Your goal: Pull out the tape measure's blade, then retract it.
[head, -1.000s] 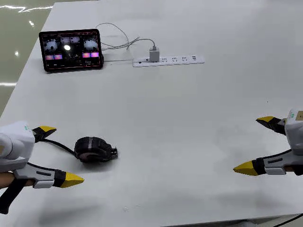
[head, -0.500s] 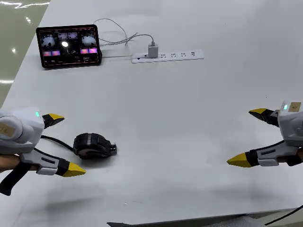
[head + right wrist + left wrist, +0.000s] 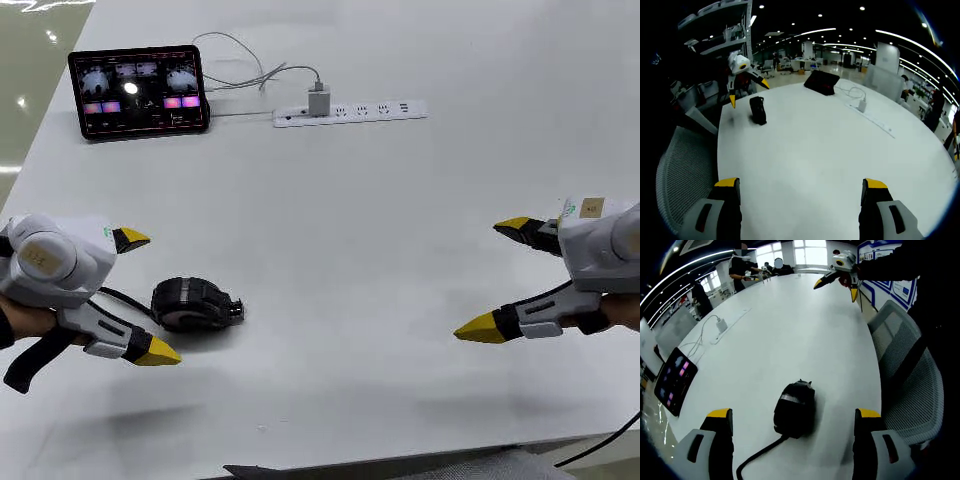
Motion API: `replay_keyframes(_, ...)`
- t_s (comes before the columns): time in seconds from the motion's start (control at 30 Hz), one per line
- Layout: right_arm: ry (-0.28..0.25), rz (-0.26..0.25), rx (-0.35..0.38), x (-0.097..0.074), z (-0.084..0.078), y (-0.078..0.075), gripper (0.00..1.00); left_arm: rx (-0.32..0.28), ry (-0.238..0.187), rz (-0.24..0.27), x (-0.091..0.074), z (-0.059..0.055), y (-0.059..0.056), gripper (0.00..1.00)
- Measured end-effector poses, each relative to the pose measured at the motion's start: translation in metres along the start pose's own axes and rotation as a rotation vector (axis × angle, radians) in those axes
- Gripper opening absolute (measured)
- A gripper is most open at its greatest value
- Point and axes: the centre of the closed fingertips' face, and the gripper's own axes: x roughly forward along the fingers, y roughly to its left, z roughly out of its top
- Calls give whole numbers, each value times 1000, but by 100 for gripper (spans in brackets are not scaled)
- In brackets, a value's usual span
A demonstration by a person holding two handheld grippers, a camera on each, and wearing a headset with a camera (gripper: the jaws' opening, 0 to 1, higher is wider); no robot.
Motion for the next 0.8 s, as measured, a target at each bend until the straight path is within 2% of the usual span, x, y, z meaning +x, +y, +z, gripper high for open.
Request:
replay_keyframes(0.07,14,15,-16,5,1,3,99,13,20,-9,1,1,0,97)
replay_keyframes(0.2,9,35,-42,16,10,7,99,23,13,-30,2,11,-1,98)
replay_keyframes(0.33,8,59,-67,25,18,12,99,48,27,-40,5,15,0,97)
replay_keyframes(0.53,20,87,-106,39,23,20,99,88,92,-69,17,4,-5,94)
replay_keyframes(0.63,16,102,-118,43,27,23,99,127,117,-73,21,-2,-6,91)
replay_keyframes(0.67,16,104,-123,45,28,24,99,149,133,-91,22,-5,-7,88)
replay_keyframes(0.7,13,107,-129,47,30,25,99,137,139,-84,24,-6,-7,85)
replay_keyframes(0.8,6,113,-137,53,34,28,99,157,144,-93,26,-6,-7,84)
